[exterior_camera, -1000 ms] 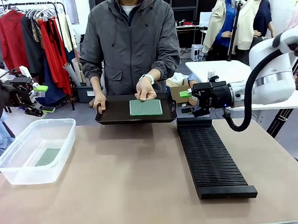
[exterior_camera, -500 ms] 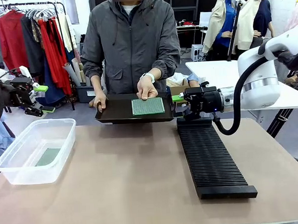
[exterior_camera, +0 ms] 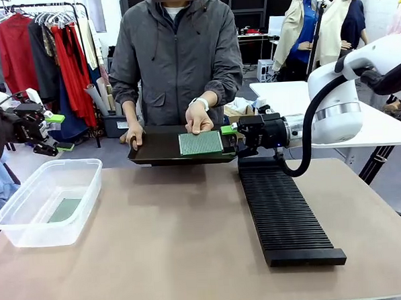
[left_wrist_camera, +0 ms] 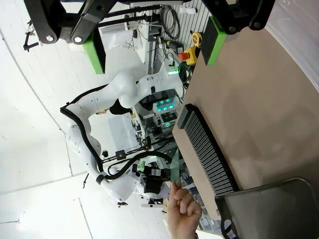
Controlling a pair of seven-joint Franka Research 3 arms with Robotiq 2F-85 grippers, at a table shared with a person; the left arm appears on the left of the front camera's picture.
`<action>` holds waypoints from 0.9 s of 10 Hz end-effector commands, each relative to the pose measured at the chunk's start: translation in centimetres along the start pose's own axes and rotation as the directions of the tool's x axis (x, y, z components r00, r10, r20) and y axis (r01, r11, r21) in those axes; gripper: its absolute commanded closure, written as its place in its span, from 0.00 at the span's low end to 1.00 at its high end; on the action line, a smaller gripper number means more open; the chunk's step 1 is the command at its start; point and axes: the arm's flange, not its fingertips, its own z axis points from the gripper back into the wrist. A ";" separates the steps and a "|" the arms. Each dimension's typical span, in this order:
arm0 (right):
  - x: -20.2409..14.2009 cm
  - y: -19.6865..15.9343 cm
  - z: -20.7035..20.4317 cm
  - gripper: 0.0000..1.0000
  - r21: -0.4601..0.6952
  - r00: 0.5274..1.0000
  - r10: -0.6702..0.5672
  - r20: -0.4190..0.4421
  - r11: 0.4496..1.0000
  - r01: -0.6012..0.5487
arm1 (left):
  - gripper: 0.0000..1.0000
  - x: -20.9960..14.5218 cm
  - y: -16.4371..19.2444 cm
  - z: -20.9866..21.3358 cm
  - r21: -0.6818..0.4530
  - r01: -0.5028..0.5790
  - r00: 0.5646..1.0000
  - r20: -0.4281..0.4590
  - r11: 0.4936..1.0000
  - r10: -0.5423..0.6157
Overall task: Sort PCBs into racks and boxes based on the side picked up.
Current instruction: Pick up the Blank PCB handed by the Human.
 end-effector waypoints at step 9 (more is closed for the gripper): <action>3.6 -2.0 -2.7 0.00 0.019 0.999 -0.014 0.039 1.000 0.013 | 0.00 -0.1 -0.3 0.1 0.008 -0.005 1.000 -0.001 1.000 0.005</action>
